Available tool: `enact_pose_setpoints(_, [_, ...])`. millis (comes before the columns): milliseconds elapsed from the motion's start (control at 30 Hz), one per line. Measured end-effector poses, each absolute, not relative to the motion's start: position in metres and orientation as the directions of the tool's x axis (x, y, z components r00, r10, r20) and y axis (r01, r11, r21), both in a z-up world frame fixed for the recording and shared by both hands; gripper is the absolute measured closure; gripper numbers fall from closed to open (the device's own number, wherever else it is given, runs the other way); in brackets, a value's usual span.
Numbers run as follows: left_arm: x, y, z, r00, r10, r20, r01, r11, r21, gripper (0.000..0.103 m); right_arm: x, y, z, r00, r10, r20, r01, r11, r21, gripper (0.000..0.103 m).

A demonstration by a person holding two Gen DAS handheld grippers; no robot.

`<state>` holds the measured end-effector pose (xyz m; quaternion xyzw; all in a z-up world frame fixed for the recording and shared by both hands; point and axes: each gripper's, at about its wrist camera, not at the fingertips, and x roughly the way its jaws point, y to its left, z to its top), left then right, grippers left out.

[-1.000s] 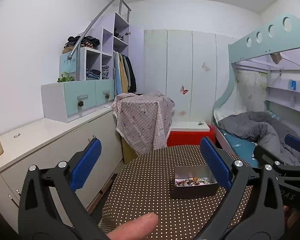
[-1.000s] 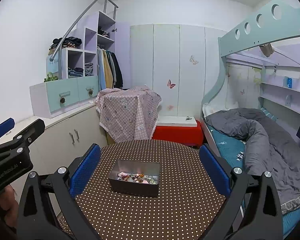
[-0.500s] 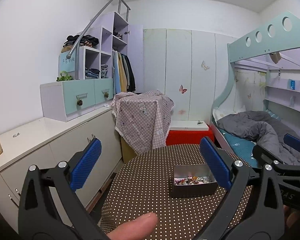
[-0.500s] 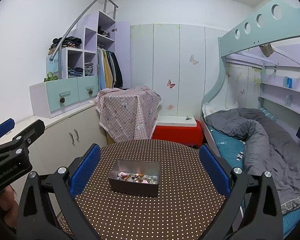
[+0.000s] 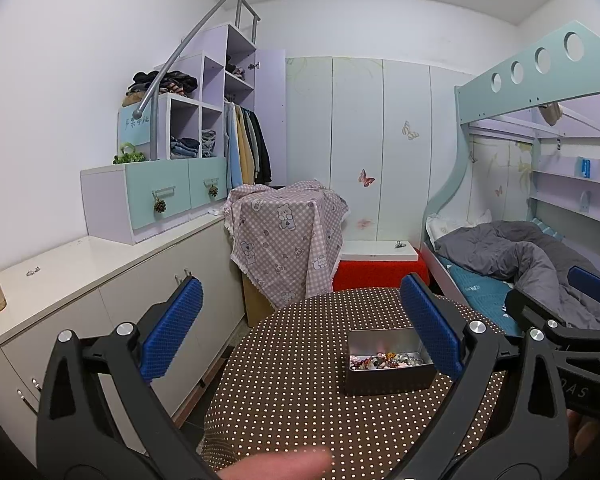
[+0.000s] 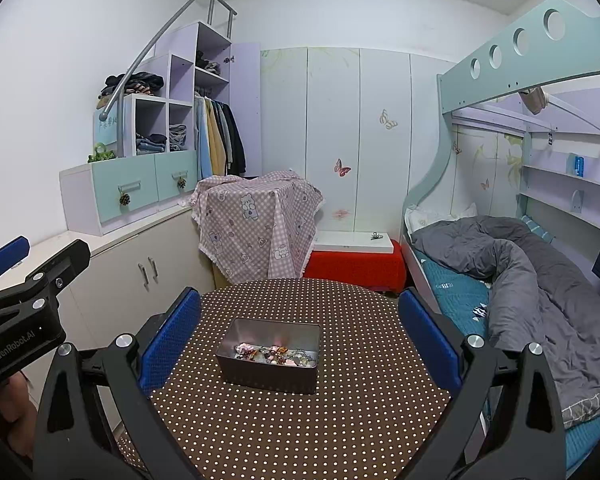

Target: Organize jewelry

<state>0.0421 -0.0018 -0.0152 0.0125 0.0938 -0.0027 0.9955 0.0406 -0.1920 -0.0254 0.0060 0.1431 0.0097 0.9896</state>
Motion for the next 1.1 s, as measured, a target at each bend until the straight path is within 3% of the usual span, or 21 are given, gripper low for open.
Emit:
enact_pose_setpoints(133, [0.0352,-0.0043,-0.0156,0.988,-0.020,-0.152,0.026,0.999,0.038,0.006,0.0408,-0.1915,-0.0264,0.959,0.021,-0.284,-0.018,1.000,0.015,0.008])
enact_pose_setpoints(333, [0.0429,-0.0019,-0.0152,0.979,0.007,-0.205,-0.001,1.000,0.027,0.006,0.0410,-0.1904,-0.0282,0.959,0.020,-0.282,-0.017,1.000,0.013,0.008])
enact_pose_setpoints(1100, [0.0418,-0.0008,-0.0125,0.980,0.006,-0.199,-0.001,1.000,0.026,0.006,0.0410,-0.1907,-0.0289,0.960,0.018,-0.281,-0.016,1.000,0.012,0.008])
